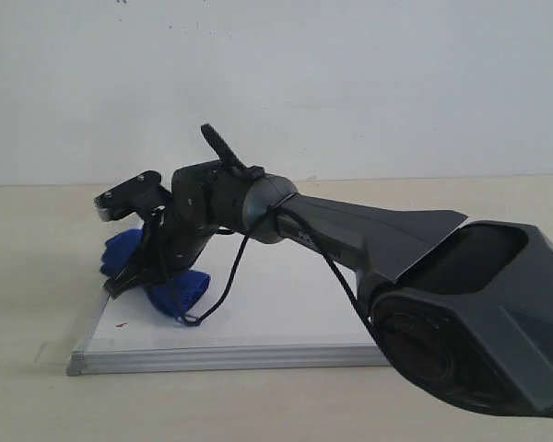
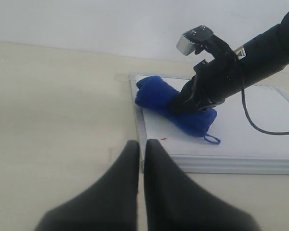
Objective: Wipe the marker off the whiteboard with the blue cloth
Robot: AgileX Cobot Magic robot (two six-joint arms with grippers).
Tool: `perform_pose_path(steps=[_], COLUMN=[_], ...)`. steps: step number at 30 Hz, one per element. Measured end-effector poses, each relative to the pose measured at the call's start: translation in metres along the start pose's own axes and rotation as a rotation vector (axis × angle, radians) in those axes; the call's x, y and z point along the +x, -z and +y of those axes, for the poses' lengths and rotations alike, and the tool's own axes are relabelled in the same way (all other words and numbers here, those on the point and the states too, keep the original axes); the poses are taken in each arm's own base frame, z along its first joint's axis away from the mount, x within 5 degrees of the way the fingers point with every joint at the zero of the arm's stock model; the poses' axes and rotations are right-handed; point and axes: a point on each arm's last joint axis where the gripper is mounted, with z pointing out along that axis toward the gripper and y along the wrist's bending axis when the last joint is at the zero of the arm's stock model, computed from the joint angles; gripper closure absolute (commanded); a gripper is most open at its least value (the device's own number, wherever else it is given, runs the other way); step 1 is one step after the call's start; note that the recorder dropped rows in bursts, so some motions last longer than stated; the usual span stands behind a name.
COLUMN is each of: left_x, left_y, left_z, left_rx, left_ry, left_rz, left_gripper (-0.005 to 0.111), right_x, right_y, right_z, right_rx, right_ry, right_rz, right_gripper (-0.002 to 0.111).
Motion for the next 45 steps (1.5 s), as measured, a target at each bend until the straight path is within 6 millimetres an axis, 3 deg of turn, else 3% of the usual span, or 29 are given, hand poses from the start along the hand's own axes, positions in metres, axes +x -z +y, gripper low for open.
perform_pose_path(steps=[3,6,11,16,19,23,29,33,39,45], left_x=[0.000,0.000,0.000,0.000,0.000,0.000,0.000,0.000,0.000,0.000], left_y=[0.000,0.000,0.000,0.000,0.000,0.000,0.000,0.000,0.000,0.000], left_z=[0.000,0.000,0.000,0.000,0.000,0.000,0.000,0.000,0.000,0.000], left_rx=[0.000,0.000,0.000,0.000,0.000,0.000,0.000,0.000,0.000,0.000], left_ry=[0.000,0.000,0.000,0.000,0.000,0.000,0.000,0.000,0.000,0.000], left_rz=[0.000,0.000,0.000,0.000,0.000,0.000,0.000,0.000,0.000,0.000], left_gripper=[0.103,0.103,0.103,0.103,0.103,0.103,0.103,0.103,0.103,0.103], right_x=[0.003,0.004,0.001,-0.006,-0.008,-0.008,-0.005,-0.003,-0.004,-0.007], right_y=[-0.002,-0.003,-0.005,0.002,0.004,0.000,-0.008,-0.010,-0.007,0.007], right_z=[-0.028,-0.036,-0.008,0.045,0.060,0.045,-0.004,-0.011,0.009,0.050], right_rx=[0.114,0.138,0.041,-0.163,-0.202,-0.098,0.098,0.115,0.018,-0.128], right_ry=[-0.051,-0.074,0.048,0.098,0.125,0.107,0.039,0.013,0.096,0.195], right_rz=[-0.027,-0.041,-0.017,0.019,0.033,0.024,-0.021,-0.026,0.015,0.094], right_gripper=[0.109,0.109,0.109,0.109,0.109,0.109,0.109,0.109,0.109,0.109])
